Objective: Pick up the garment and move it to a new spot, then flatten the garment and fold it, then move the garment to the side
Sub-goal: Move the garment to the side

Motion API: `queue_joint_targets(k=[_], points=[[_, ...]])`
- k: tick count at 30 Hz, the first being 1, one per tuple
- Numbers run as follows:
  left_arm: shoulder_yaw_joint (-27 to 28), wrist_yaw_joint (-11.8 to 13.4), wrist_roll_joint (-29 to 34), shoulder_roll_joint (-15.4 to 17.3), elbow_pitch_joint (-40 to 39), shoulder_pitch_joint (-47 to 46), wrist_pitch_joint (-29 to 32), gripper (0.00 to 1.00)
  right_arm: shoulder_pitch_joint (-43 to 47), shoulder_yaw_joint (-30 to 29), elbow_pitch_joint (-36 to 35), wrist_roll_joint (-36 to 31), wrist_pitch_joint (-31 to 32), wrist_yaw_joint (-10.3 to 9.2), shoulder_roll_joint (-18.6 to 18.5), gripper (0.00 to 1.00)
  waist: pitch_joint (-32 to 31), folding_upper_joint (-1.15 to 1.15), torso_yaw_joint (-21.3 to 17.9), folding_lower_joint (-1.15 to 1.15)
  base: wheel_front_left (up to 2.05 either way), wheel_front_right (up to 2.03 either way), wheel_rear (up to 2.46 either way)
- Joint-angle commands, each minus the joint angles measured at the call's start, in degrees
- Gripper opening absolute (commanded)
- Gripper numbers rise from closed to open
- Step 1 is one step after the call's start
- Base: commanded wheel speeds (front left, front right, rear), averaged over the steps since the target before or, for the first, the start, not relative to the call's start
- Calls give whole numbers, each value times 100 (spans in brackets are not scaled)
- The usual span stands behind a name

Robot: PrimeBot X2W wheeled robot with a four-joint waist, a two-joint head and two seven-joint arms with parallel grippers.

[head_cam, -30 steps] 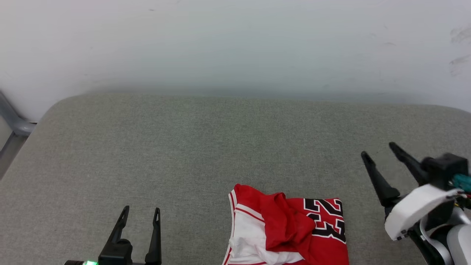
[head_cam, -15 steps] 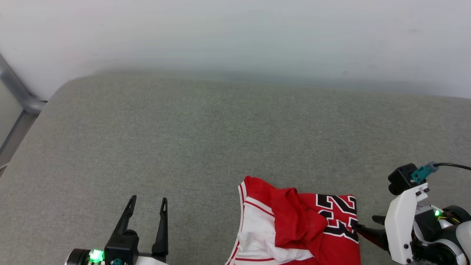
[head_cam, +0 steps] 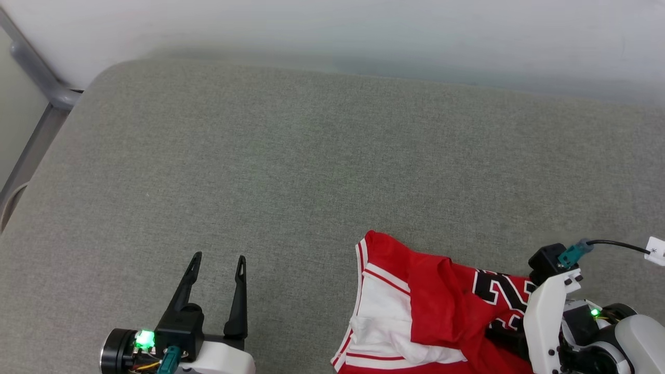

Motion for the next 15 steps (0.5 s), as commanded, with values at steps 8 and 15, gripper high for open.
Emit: queue_joint_targets(k=[8,15], points=[[59,2,-17,-10,74,-120,-13,100,-284,606,182,80,-766,-1,16,0,74,0,-37,0,0,0,0],[114,37,-8,-18,68,35,-13,100,-940,764,-252,-45,-1335,-3,-410,0,-128,0,-296,0,0,0,0]])
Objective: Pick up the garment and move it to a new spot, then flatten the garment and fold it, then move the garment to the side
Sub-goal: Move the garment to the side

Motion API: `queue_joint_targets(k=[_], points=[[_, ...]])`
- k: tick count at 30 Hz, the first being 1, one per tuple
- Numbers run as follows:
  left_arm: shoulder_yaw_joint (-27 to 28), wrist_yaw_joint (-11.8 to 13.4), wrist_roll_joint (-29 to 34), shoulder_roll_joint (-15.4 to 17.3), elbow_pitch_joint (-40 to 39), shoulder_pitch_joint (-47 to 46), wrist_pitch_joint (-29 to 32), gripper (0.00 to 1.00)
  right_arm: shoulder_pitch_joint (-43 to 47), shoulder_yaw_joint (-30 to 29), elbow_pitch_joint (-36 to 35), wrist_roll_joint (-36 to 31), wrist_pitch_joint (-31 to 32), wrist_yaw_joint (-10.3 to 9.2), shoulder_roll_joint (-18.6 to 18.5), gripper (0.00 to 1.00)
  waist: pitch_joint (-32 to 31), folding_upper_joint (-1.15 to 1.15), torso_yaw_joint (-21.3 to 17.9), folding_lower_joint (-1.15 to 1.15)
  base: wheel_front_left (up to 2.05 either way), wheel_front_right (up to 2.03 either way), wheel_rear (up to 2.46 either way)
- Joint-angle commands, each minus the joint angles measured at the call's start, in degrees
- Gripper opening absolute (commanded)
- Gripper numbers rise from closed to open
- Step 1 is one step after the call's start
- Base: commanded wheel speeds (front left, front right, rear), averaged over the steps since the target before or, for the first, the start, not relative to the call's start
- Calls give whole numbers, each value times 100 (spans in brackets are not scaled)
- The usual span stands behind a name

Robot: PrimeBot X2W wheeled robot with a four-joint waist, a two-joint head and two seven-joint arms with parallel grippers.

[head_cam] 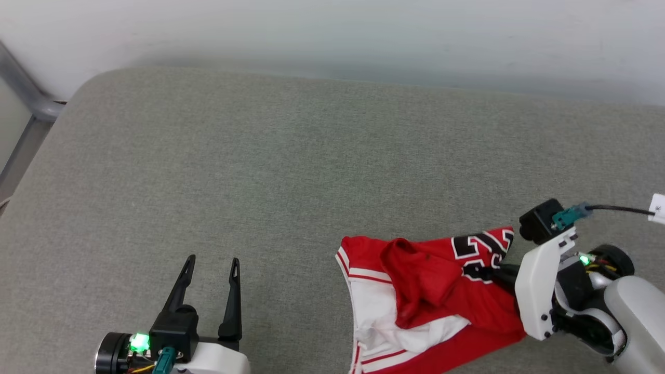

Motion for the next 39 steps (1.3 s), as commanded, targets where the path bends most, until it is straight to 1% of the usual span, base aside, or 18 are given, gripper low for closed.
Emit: queue_joint_targets(k=[1,5,10,16,22,26,30,35,39], points=[[31,26,1,3,-11,64,-13,100,-160,31,-91,-66,-89,-5,-107,0,-79,0,-141,-1,0,0,0],[50,36,-2,-9,-68,139,-13,100,-499,177,-333,-233,-263,-5,-430,0,-98,0,-392,-1,0,0,0],[107,67,7,5,-172,121,-13,100,-856,307,-545,-394,-388,-5,-762,0,9,0,-801,-1,0,0,0],[216,101,29,45,-339,-25,-13,100,-1221,180,-512,-417,-485,-6,-992,0,315,0,-1307,-1,0,0,0],[280,104,83,134,-542,-269,-12,100,-1505,-83,-320,-577,-566,-6,-1394,0,835,0,-1609,-1,0,0,0],[278,74,138,230,-676,-499,-13,100,-1683,-412,-45,-826,-694,-7,-1714,0,1251,0,-1653,-1,0,0,0],[233,24,170,295,-766,-766,-13,100,-1734,-877,334,-1077,-812,-7,-1929,0,1618,0,-1574,-1,0,0,0],[144,-1,229,369,-915,-1009,-13,100,-1889,-1300,803,-1497,-830,-7,-2144,0,1998,0,-1505,-1,0,0,0],[90,10,253,401,-1010,-1107,-13,100,-1994,-1631,1130,-1707,-848,-7,-2196,0,2184,0,-1455,-1,0,0,0]])
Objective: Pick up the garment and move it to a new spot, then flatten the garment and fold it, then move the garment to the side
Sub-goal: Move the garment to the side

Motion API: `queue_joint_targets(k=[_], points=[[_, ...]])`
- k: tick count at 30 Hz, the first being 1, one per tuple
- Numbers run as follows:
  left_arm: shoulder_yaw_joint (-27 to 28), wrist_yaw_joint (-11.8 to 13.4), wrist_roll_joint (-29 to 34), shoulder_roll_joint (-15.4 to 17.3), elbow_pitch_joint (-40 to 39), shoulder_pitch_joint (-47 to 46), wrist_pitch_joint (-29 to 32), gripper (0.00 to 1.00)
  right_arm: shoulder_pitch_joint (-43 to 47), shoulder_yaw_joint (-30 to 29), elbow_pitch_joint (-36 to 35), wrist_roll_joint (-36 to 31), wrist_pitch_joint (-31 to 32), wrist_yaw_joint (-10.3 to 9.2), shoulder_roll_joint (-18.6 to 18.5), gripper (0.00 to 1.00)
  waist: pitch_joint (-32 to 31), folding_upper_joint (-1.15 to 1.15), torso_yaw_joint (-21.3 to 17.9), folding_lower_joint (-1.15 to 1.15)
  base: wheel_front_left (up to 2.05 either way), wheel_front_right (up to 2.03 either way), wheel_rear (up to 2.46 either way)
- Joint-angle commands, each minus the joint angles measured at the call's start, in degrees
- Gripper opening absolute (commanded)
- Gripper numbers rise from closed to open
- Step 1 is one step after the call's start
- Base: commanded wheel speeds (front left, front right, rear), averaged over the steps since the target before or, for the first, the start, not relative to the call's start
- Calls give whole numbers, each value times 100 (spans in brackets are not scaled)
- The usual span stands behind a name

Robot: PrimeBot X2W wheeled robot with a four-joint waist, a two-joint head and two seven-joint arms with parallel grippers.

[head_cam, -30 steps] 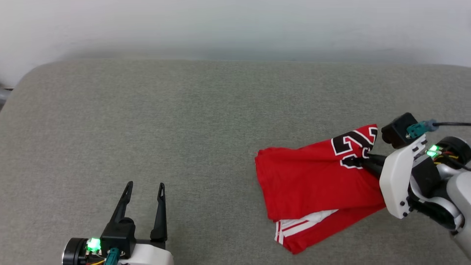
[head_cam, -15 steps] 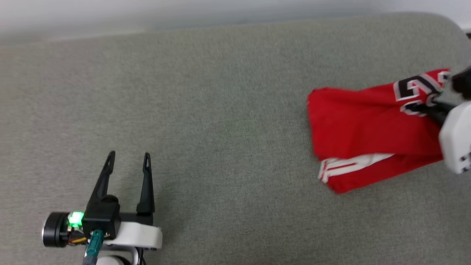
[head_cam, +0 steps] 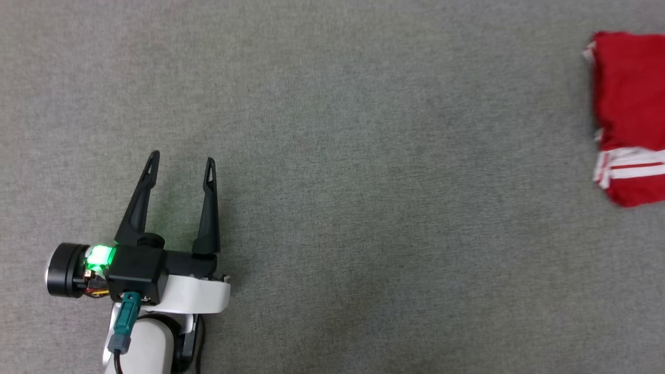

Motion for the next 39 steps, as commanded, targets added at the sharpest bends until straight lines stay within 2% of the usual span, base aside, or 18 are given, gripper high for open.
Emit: queue_joint_targets(k=[1,10,11,12,13,18,21,26,33,39], points=[[-13,15,31,41,-36,-76,-13,100,-97,-80,64,-66,-47,-11,-65,0,157,0,63,-1,0,0,0],[-62,70,-5,107,-147,-209,-13,100,-143,-957,857,-612,-259,-11,144,0,398,0,175,-1,0,0,0],[-64,88,-8,111,-138,-206,-13,100,-127,-1043,954,-641,-212,-10,219,14,380,0,181,-1,0,0,0],[-65,98,-12,113,-124,-192,-13,100,-108,-1114,994,-688,-208,-10,289,89,342,0,185,-1,0,0,0],[-61,121,-20,112,-109,-169,-13,100,-114,-1196,1005,-766,-267,-10,348,100,295,0,184,-1,0,0,0],[-75,185,-76,73,-9,-2,-13,100,94,-1590,933,-1129,-569,-10,600,100,-115,0,204,-1,0,0,0],[-67,231,-112,34,35,149,-13,100,286,-1759,639,-1349,-923,-10,702,100,-404,0,215,-1,0,0,0],[-5,308,-199,-5,144,519,-13,100,646,-1956,-48,-1567,-1672,-10,1092,100,-967,0,217,-1,0,0,0],[82,341,-284,-87,255,963,-13,100,1309,-2108,-1222,-1843,-2750,-10,2002,100,-1582,0,353,-1,0,0,0],[110,289,-331,-142,364,1175,-13,100,1883,-2051,-2036,-2025,-3368,-9,2770,100,-1985,0,522,-1,0,0,0]])
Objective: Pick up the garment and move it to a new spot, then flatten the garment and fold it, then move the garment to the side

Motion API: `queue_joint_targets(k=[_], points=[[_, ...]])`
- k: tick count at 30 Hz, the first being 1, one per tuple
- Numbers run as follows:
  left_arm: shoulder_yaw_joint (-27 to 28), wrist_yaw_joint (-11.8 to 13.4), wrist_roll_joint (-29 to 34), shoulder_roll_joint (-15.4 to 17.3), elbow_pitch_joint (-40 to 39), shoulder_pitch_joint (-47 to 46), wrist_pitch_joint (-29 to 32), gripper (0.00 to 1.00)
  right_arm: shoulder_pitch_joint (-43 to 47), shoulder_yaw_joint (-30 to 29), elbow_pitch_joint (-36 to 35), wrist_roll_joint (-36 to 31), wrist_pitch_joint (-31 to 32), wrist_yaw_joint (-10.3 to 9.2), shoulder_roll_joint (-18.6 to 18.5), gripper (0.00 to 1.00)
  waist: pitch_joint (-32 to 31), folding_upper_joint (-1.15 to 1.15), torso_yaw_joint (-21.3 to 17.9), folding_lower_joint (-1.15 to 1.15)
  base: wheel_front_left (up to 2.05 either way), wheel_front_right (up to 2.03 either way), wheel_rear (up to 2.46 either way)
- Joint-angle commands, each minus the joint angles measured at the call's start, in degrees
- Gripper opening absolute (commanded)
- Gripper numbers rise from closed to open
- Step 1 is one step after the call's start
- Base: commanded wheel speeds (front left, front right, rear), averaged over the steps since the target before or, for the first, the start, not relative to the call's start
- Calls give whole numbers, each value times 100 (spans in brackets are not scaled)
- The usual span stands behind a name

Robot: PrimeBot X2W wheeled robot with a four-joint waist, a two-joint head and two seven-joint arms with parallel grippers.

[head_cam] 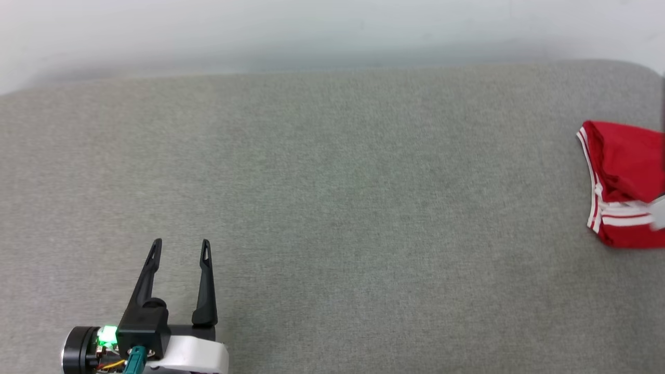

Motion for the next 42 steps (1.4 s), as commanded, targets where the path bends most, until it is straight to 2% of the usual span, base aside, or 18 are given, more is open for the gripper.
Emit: queue_joint_targets(k=[1,7,12,22,29,42], points=[[30,-18,-19,-18,20,78,-13,100,218,108,-130,-61,-83,-7,215,100,-211,0,128,1,0,0,0],[49,-45,-34,-58,152,233,-13,100,829,526,-448,-2,-417,-8,826,100,-523,0,252,1,0,0,0],[47,-81,-25,-84,243,340,-13,100,1399,804,-352,-9,-493,-8,1236,100,-735,0,307,1,0,0,0],[35,-148,-21,-147,410,472,-13,100,2437,681,-74,-51,-662,-8,1854,100,-1061,0,368,1,0,0,0],[32,-258,-85,-189,471,548,-13,100,2952,432,-328,-121,-710,-7,2079,100,-1171,0,408,1,0,0,0],[83,-416,-58,-195,514,639,-13,100,3362,244,-596,-66,-706,-8,2149,100,-1221,0,420,1,0,0,0]])
